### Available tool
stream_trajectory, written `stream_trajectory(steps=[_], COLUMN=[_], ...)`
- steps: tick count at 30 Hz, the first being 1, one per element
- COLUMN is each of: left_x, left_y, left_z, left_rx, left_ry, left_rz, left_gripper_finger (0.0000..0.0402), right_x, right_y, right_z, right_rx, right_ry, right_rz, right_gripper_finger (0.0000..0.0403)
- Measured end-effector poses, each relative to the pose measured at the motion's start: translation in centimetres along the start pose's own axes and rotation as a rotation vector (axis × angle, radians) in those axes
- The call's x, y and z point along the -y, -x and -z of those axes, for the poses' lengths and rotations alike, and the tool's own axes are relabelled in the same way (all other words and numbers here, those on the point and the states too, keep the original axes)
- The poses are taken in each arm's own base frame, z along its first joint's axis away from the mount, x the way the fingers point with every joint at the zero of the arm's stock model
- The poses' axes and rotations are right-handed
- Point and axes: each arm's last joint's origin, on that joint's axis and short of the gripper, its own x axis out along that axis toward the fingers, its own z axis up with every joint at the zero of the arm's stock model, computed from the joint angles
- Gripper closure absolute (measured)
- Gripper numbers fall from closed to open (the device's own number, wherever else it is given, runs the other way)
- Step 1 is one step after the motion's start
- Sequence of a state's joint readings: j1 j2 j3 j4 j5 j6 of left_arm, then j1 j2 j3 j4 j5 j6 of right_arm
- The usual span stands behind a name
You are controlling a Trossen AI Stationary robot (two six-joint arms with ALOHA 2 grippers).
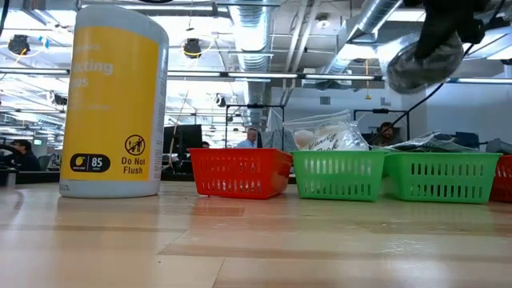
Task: Pick & Place Travel size toiletries
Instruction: Put the black hairbrush into the right green bin
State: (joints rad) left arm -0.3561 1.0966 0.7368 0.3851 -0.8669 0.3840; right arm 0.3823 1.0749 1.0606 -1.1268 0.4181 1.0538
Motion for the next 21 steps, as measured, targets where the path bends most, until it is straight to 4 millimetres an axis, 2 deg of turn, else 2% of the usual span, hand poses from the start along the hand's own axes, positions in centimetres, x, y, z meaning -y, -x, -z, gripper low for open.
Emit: stream_trajectory(steps=[12,21], left_x=[0.0,0.0], left_y=[0.0,0.0], left_z=[0.0,0.0], left_rx=[-0.001,-0.001], left_ry=[0.007,0.006], left_rz=[0.0,0.001], left_gripper_finger=[0.0325,0.0325], right_x=[-1.5,-2.8], right_y=[-4.8,-8.3], right_z=[1.1,2.1], right_rx=[-0.173,-0.26], right_ry=[0.042,0.044], right_rz=[0.304,0.435], right_gripper_finger=[0.0385,0.0384])
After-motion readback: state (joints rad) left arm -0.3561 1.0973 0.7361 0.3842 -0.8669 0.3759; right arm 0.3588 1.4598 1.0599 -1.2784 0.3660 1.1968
